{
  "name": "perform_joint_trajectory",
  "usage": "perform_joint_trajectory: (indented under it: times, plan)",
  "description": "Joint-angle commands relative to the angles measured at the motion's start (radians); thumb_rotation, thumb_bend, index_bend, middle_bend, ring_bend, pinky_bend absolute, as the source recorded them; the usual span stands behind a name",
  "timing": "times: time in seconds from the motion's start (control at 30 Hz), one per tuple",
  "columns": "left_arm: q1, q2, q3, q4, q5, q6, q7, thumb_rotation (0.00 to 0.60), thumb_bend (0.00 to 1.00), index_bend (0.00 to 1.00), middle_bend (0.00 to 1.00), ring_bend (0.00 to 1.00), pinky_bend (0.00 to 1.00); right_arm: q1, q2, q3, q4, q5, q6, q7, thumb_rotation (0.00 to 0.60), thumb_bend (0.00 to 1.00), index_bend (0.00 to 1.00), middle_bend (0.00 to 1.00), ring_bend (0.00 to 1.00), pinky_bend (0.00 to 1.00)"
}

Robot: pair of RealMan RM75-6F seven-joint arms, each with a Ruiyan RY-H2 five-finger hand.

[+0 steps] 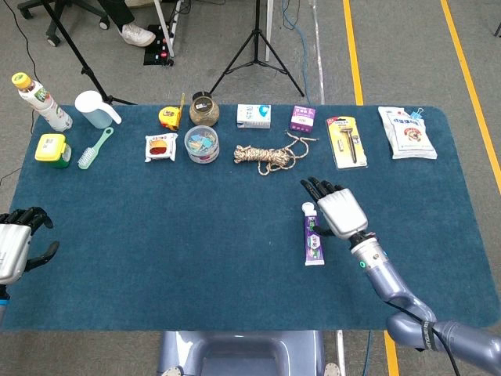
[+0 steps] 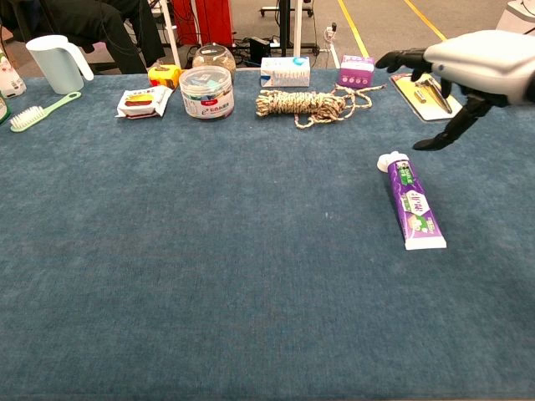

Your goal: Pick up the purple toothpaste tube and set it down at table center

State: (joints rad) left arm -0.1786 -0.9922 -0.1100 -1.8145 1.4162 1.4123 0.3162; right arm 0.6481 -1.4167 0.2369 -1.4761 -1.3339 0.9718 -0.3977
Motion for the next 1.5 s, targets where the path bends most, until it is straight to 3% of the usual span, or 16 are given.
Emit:
perform_joint_trajectory:
  times: [0.03,0.37,0.7,1.13,1.5]
  plan:
    - [0.0,0.002,0.002,0.0,-0.007,-0.004,0.001,0.539,0.27,0.45,0.35,0.32,0.39,0.031,-0.028,0.005,0.026,0.012,-0.023,-0.015,0.497,0.26,0.0,0.1,0.21,0.39]
    - [0.005,0.008,0.015,-0.001,-0.028,-0.012,0.003,0.538,0.27,0.45,0.35,0.33,0.39,0.104,-0.117,0.013,0.106,0.066,-0.069,-0.059,0.496,0.26,0.0,0.08,0.21,0.37]
    - [0.015,0.02,0.026,-0.003,-0.038,-0.01,0.001,0.539,0.27,0.45,0.35,0.33,0.39,0.123,-0.176,-0.03,0.158,0.095,-0.076,-0.113,0.496,0.26,0.0,0.07,0.21,0.37]
    - [0.017,0.036,0.033,-0.028,-0.029,-0.001,0.009,0.537,0.27,0.45,0.35,0.33,0.39,0.073,-0.23,-0.117,0.254,0.037,0.011,-0.123,0.497,0.26,0.0,0.06,0.21,0.34]
    - [0.011,0.044,0.032,-0.065,-0.017,0.005,0.031,0.537,0.27,0.45,0.35,0.33,0.39,0.007,-0.232,-0.176,0.351,-0.037,0.093,-0.053,0.497,0.26,0.0,0.03,0.2,0.32]
